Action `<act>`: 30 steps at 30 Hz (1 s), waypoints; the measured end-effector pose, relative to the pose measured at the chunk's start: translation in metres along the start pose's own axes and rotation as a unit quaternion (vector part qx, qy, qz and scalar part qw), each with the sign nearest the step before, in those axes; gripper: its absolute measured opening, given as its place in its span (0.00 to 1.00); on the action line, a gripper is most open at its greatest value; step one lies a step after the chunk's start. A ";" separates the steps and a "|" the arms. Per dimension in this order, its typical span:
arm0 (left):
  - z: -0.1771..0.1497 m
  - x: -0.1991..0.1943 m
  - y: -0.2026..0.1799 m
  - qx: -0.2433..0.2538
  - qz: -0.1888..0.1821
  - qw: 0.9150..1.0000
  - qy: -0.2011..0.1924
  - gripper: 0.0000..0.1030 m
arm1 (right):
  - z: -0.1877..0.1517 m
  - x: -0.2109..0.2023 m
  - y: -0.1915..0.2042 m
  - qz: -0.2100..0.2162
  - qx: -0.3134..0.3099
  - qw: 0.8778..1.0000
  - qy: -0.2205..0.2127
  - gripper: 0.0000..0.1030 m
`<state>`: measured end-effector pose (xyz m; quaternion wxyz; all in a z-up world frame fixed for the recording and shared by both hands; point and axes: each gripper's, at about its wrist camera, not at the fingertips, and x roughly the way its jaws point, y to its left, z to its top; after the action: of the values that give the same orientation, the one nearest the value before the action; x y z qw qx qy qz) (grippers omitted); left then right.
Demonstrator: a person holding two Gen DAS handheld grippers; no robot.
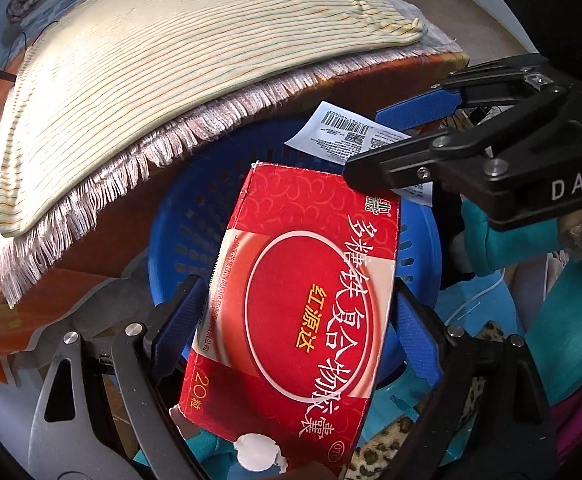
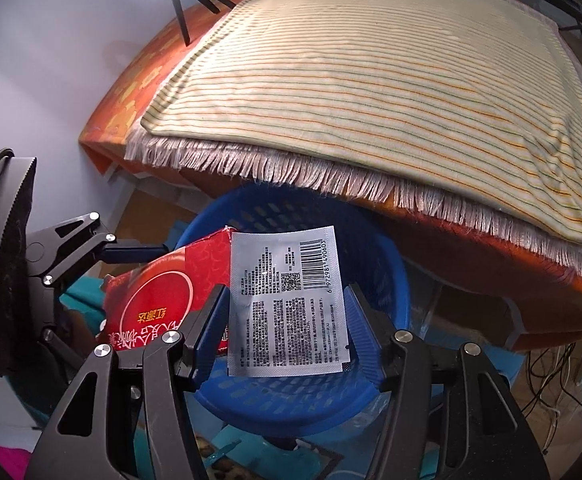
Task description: Collect trash
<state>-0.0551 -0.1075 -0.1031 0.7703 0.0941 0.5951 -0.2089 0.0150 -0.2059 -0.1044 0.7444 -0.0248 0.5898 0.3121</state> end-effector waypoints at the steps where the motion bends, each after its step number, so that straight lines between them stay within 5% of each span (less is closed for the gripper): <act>1: 0.000 -0.001 0.001 -0.001 -0.003 1.000 0.000 0.89 | 0.000 0.001 -0.001 -0.001 0.000 1.000 0.001 0.57; 30: 0.000 -0.025 0.019 -0.031 0.004 0.999 -0.033 0.89 | -0.006 -0.010 0.003 -0.031 -0.005 1.000 0.000 0.61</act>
<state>-0.0517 -0.0848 -0.0809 0.7926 0.0653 0.5755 -0.1904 0.0071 -0.2102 -0.0966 0.7533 -0.0467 0.5874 0.2922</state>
